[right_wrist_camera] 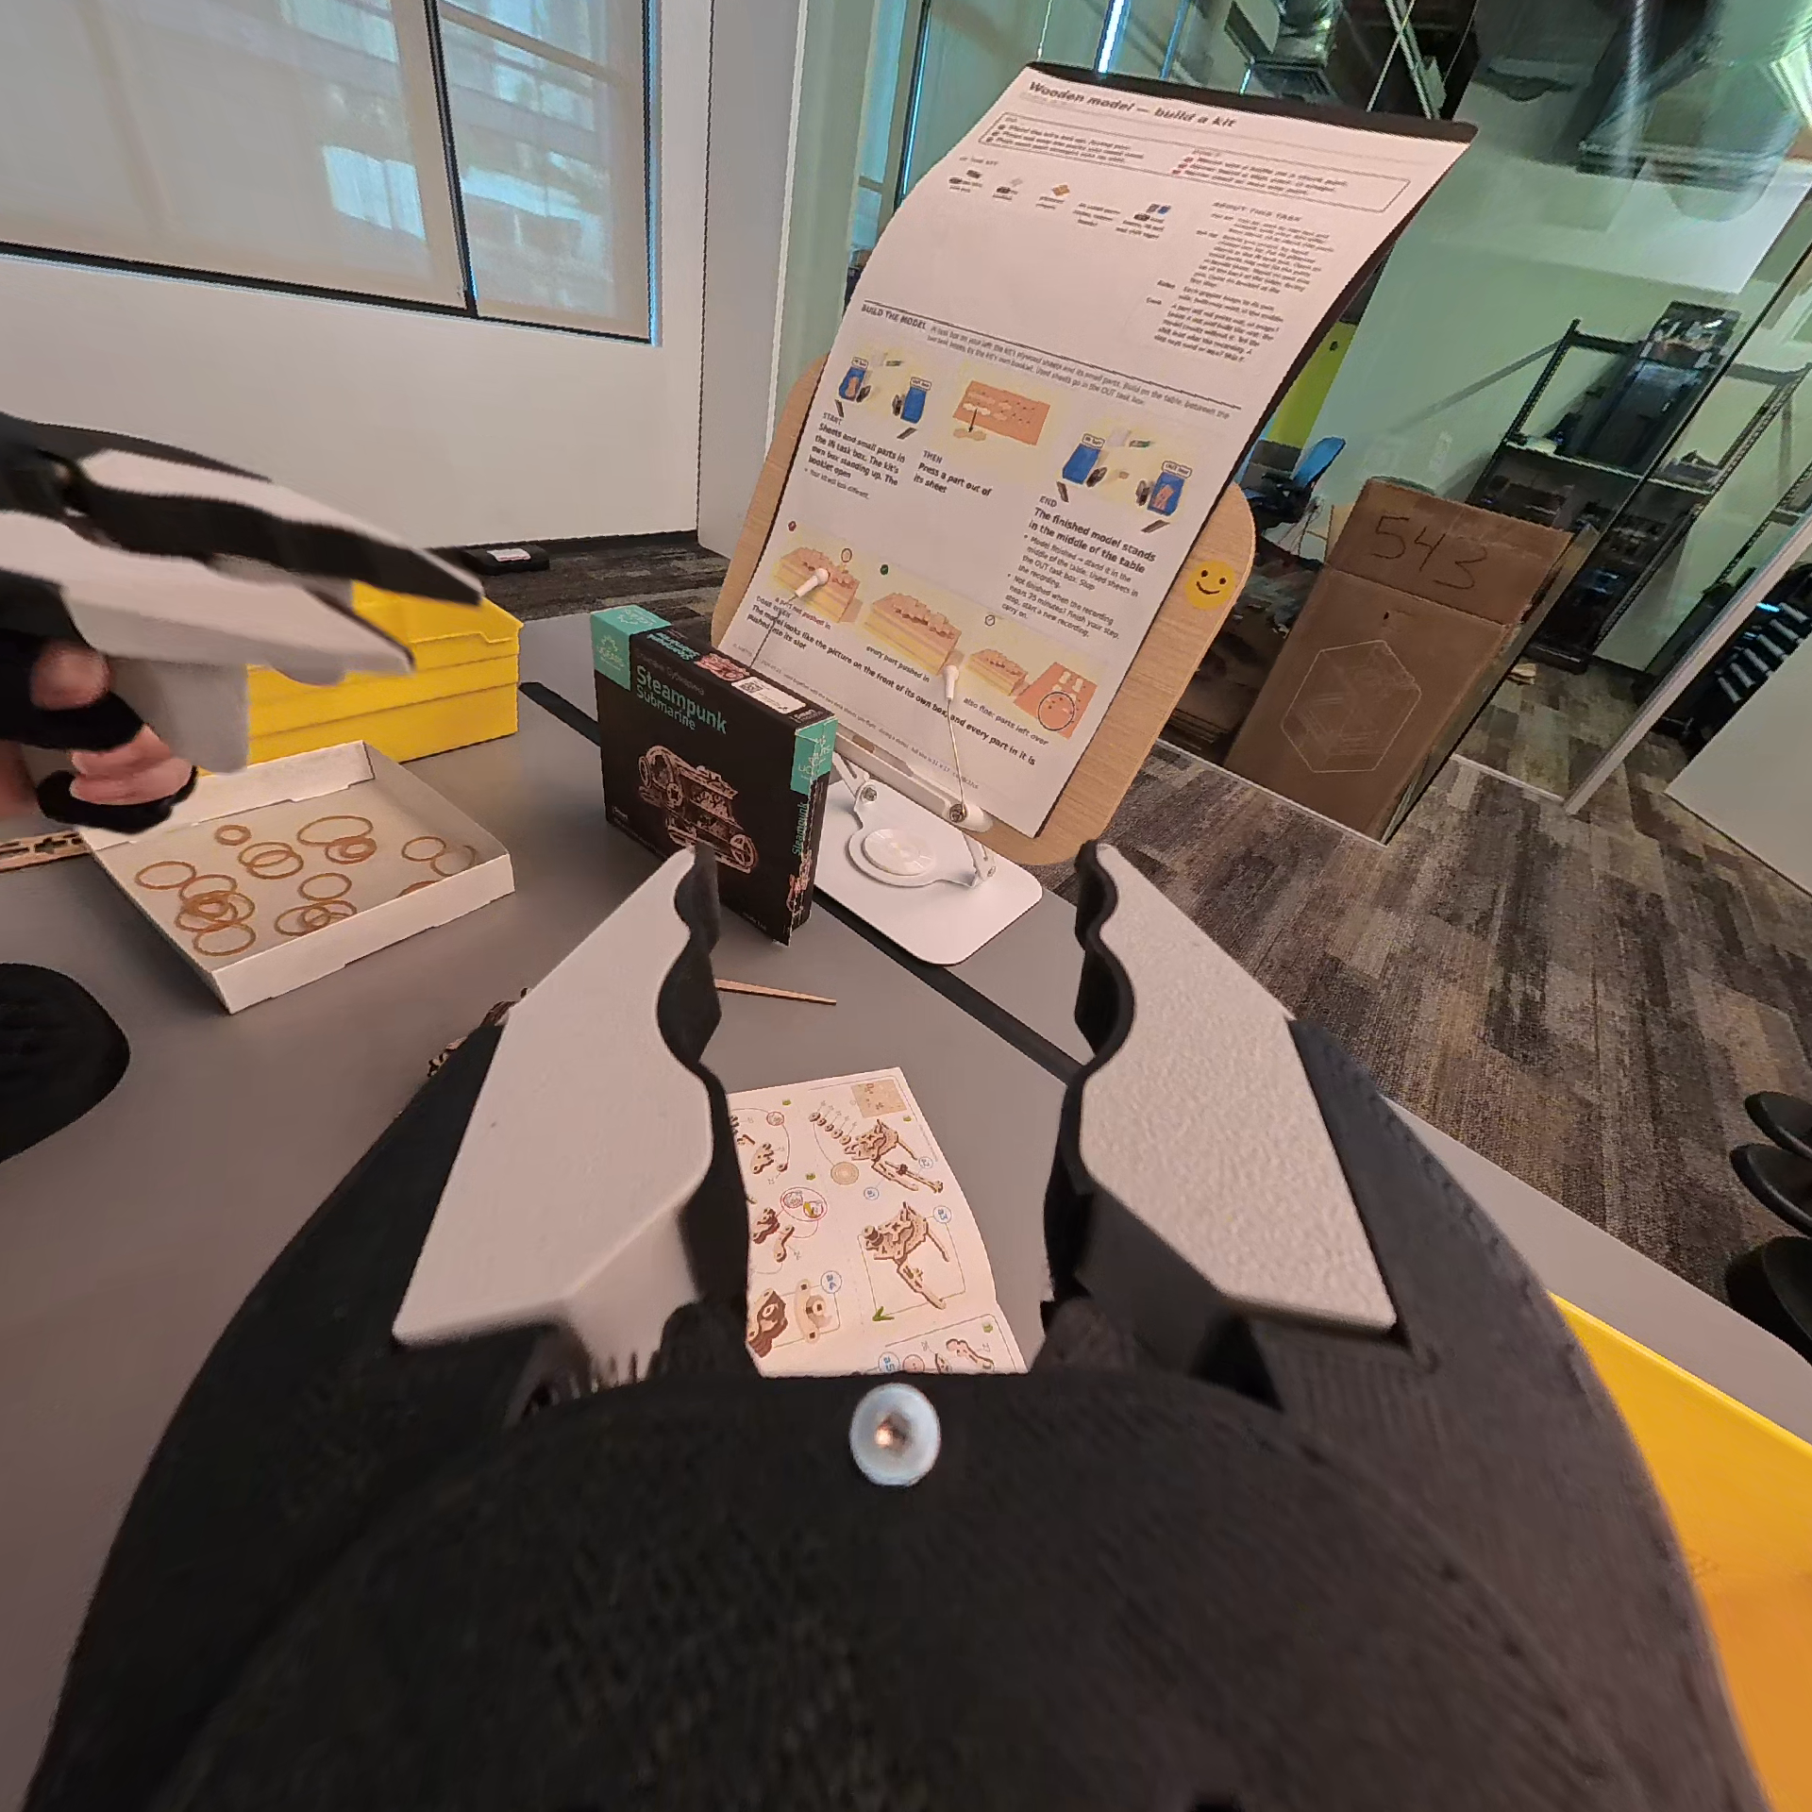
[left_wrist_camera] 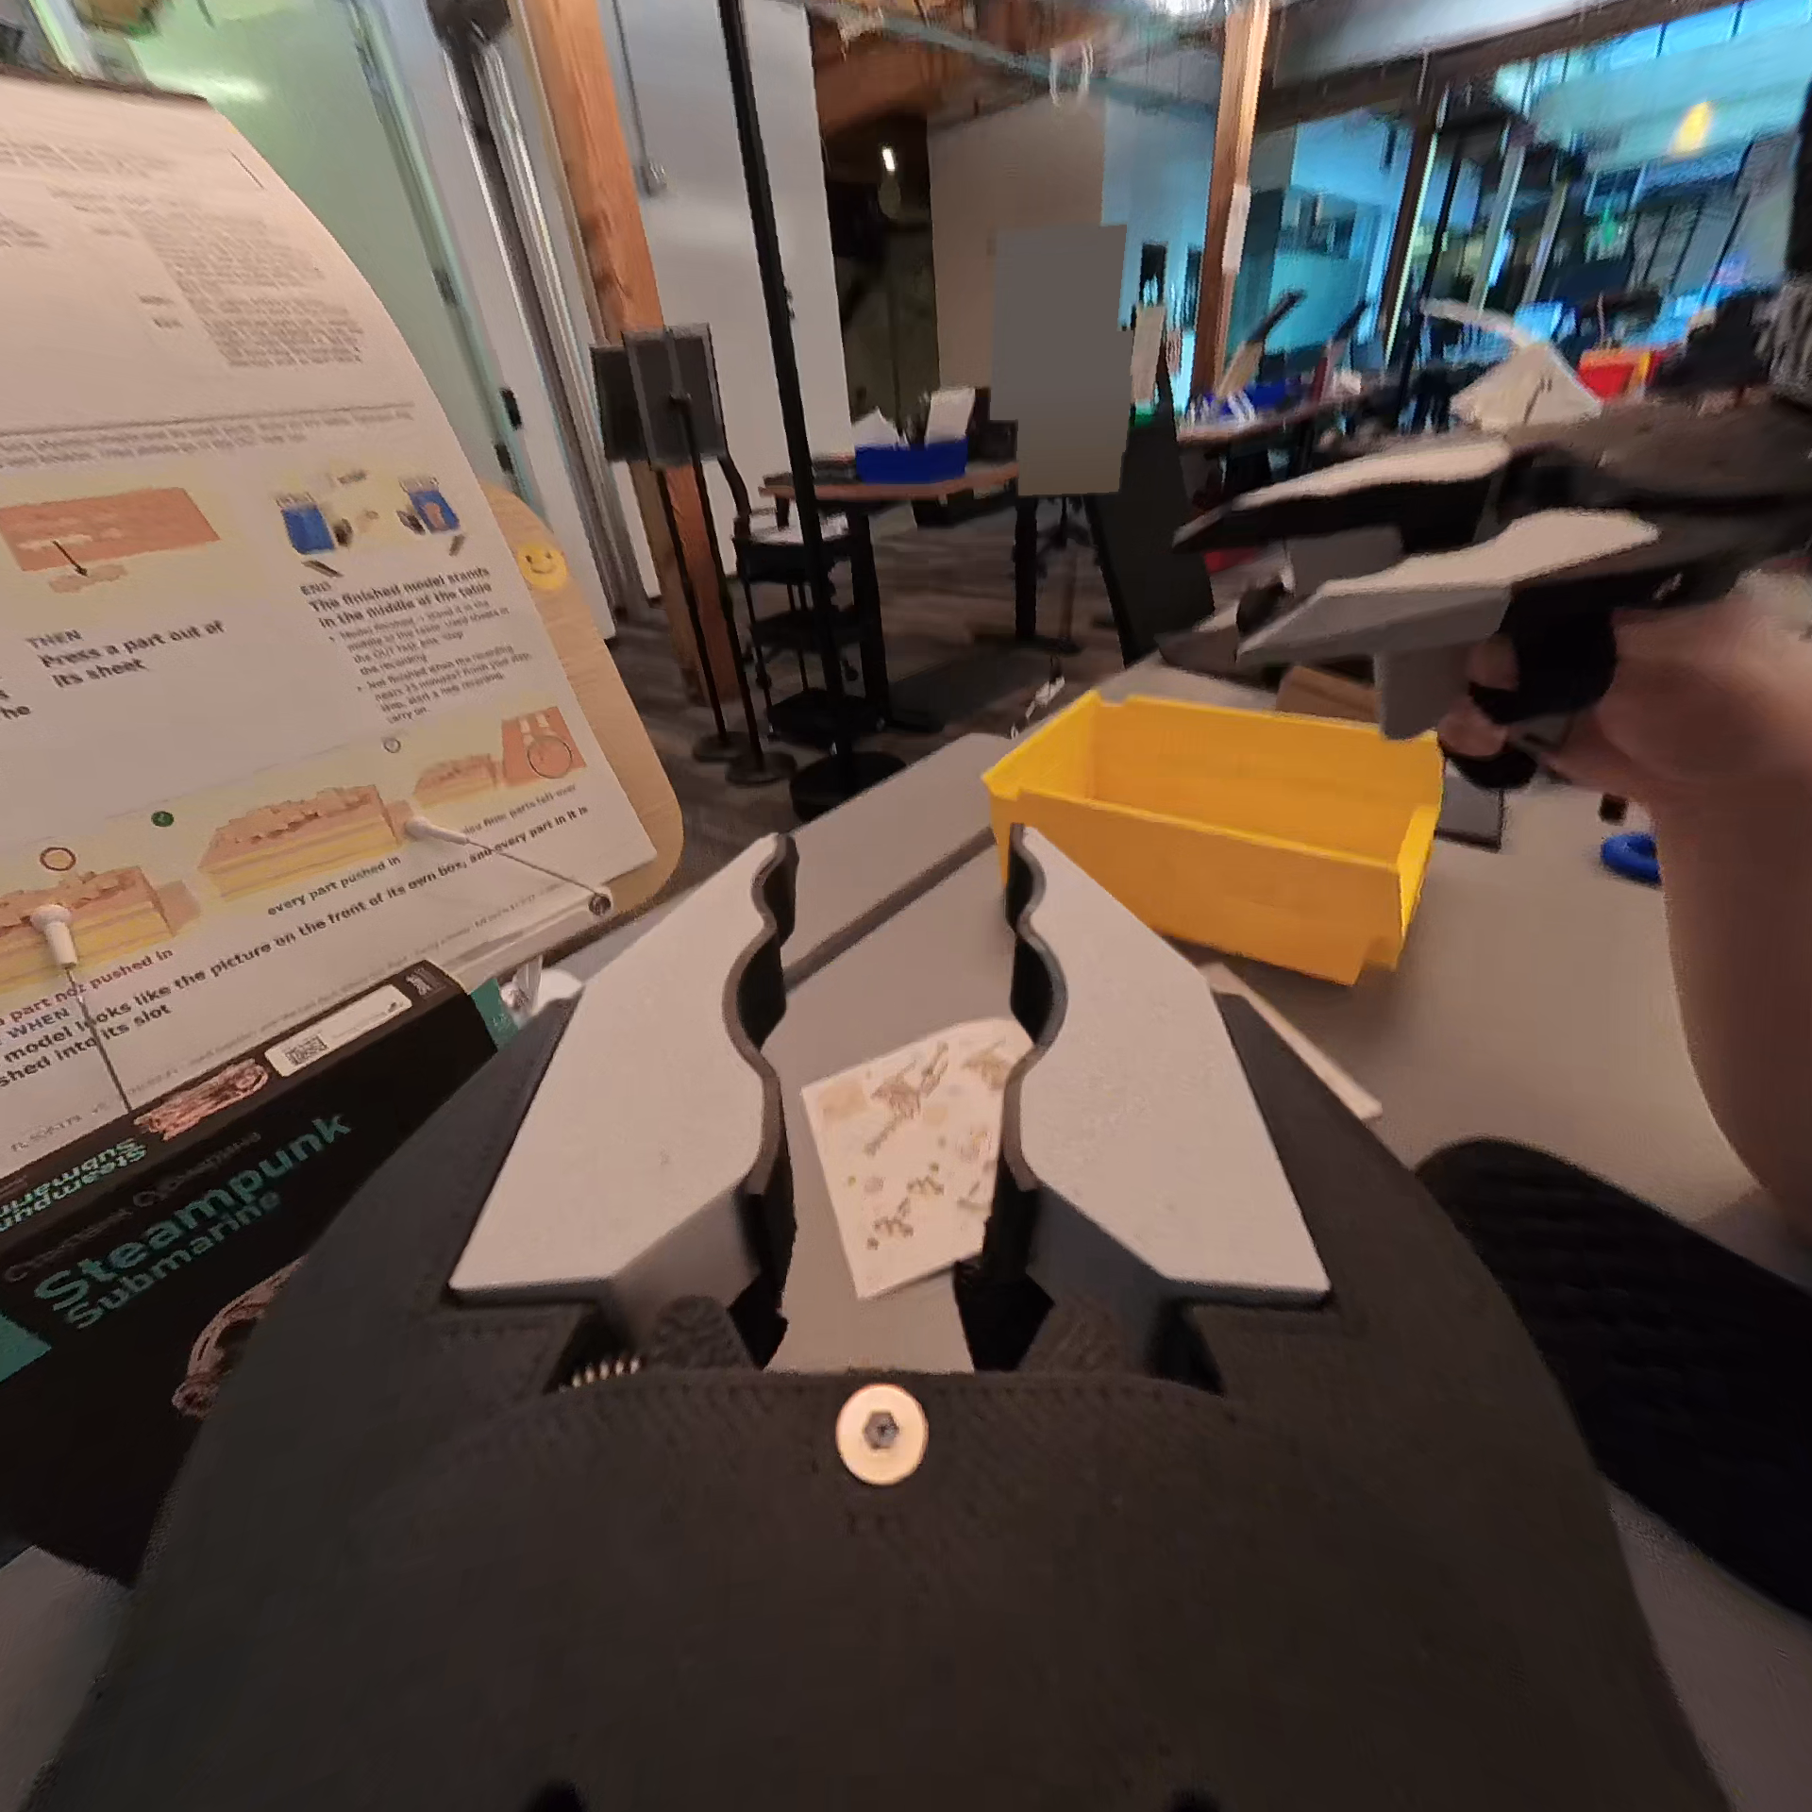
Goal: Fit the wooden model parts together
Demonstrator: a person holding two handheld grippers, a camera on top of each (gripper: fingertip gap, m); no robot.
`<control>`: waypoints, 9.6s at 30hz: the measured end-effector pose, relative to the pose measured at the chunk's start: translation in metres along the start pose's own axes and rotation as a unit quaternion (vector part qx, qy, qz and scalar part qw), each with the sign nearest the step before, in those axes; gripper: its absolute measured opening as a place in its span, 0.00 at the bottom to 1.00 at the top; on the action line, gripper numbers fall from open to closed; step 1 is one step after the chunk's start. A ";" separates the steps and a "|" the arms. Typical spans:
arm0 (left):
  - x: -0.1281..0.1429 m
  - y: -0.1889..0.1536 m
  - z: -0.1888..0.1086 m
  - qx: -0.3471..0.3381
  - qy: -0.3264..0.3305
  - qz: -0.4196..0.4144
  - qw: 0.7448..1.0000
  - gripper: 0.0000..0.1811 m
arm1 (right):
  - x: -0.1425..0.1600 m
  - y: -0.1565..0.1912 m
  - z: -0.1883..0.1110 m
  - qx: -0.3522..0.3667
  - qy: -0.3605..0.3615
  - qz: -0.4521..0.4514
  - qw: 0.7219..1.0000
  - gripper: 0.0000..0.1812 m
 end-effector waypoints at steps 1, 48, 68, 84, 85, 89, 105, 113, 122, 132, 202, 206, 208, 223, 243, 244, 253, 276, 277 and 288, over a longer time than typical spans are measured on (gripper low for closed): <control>0.002 0.002 0.002 0.002 0.022 0.008 1.000 0.23 | 0.000 0.000 0.000 -0.003 0.001 0.001 1.000 0.40; 0.059 0.111 -0.017 -0.351 0.397 0.157 0.834 0.35 | 0.034 0.169 0.110 0.054 0.303 -0.270 0.912 0.60; 0.029 0.077 -0.007 -0.381 0.270 0.178 0.866 0.44 | 0.099 0.143 0.123 -0.042 0.343 -0.204 0.916 0.60; 0.029 0.070 0.015 -0.475 0.146 0.280 0.821 0.55 | 0.074 0.135 0.105 -0.011 0.323 -0.223 0.919 0.59; 0.029 0.069 0.014 -0.472 0.144 0.276 0.825 0.54 | 0.073 0.133 0.105 -0.007 0.322 -0.221 0.921 0.59; 0.024 0.067 0.011 -0.472 0.132 0.272 0.828 0.54 | 0.062 0.121 0.100 0.040 0.294 -0.211 0.931 0.54; 0.016 0.072 0.000 -0.467 0.126 0.237 0.843 0.53 | 0.060 0.082 0.089 0.119 0.326 -0.207 0.915 0.49; 0.011 0.070 -0.005 -0.450 0.129 0.213 0.857 0.54 | 0.047 0.095 0.082 -0.017 0.275 -0.152 0.949 0.25; 0.034 0.062 0.008 -0.366 0.231 0.180 0.883 0.52 | 0.060 0.122 0.095 -0.112 0.279 -0.140 0.943 0.26; 0.074 0.070 0.017 -0.191 0.373 0.153 0.895 0.33 | 0.088 0.185 0.126 -0.220 0.222 -0.043 0.949 0.32; 0.130 0.080 0.017 -0.032 0.570 0.065 0.819 0.40 | 0.091 0.177 0.154 -0.355 0.221 -0.361 0.833 0.13; 0.129 0.081 0.017 -0.032 0.568 0.063 0.820 0.40 | 0.091 0.178 0.154 -0.355 0.221 -0.364 0.832 0.13; 0.129 0.081 0.017 -0.032 0.568 0.064 0.820 0.41 | 0.091 0.177 0.154 -0.356 0.221 -0.363 0.832 0.13; 0.124 0.086 0.022 -0.017 0.489 0.160 0.857 0.32 | 0.087 0.158 0.152 -0.377 0.220 -0.309 0.845 0.12; 0.117 0.103 0.034 0.015 0.451 -0.106 0.886 0.21 | 0.084 0.152 0.148 -0.402 0.210 -0.278 0.847 0.12; 0.117 0.102 0.032 0.016 0.459 -0.101 0.883 0.21 | 0.084 0.154 0.148 -0.413 0.207 -0.269 0.846 0.12; 0.114 0.100 0.026 0.008 0.473 -0.084 0.877 0.24 | 0.092 0.160 0.154 -0.419 0.205 -0.272 0.841 0.12; 0.129 0.066 0.015 0.072 0.413 0.305 0.855 0.22 | 0.046 0.062 0.068 -0.198 0.167 -0.106 0.960 0.20; 0.133 0.065 0.016 0.077 0.422 0.307 0.850 0.22 | 0.050 0.061 0.070 -0.204 0.177 -0.108 0.957 0.20; 0.148 0.054 0.024 0.126 0.430 0.333 0.829 0.17 | 0.039 0.034 0.042 -0.205 0.146 -0.107 0.962 0.20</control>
Point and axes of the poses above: each gripper's, where its closed fingertips meet, z out along the fingers, x out of its underside, y = z × x across the jaws, the point moved 10 cm from there along -z, back along the fingers, and after that the axes turned 11 degrees about -z, right-handed, at the moved point
